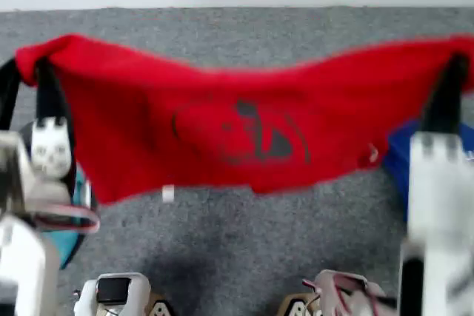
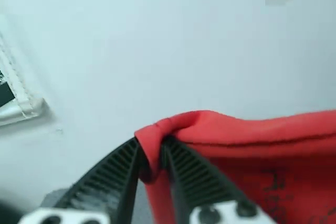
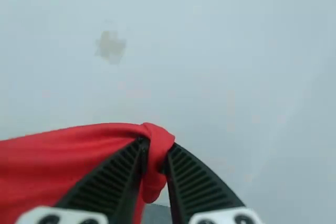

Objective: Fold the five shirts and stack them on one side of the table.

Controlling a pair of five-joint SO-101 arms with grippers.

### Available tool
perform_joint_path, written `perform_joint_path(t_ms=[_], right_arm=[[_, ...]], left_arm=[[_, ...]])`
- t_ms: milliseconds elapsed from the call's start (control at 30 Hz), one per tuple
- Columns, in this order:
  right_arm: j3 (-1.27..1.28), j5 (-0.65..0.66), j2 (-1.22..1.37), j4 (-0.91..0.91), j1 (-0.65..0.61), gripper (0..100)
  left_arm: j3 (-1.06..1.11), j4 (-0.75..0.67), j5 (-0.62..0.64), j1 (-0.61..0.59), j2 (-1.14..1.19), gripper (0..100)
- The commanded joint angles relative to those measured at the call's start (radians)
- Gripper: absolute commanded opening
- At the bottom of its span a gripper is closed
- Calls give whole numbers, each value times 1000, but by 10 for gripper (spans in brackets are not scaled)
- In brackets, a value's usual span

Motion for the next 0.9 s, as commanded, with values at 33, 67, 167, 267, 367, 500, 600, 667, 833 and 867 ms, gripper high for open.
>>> perform_joint_path(t_ms=[33, 67, 167, 267, 367, 500, 600, 667, 833, 867], right_arm=[[110, -9, -116, 27, 4, 9], [141, -9, -133, 25, 4, 9], [242, -11, -148, 25, 4, 9], [385, -11, -139, 10, -1, 9], [549, -11, -116, -54, -2, 9], [779, -11, -70, -191, -4, 9], [944, -11, -16, -314, -4, 9], [1040, -11, 27, -410, -4, 9], [1212, -11, 179, -685, -4, 9], [1224, -11, 217, -736, -4, 9]], left_arm=[[-27, 26, 8, -5, -66, 15], [-25, 35, 8, -5, -75, 15], [-8, 69, 8, -6, -78, 15], [87, 71, 8, -6, -80, 15], [231, 63, 8, -8, -80, 15], [478, -86, 6, -14, -80, 15], [671, -241, 5, -14, -80, 15], [777, -347, 3, -14, -78, 15], [990, -629, 2, -15, -40, 15], [1021, -698, 2, -15, -8, 15]])
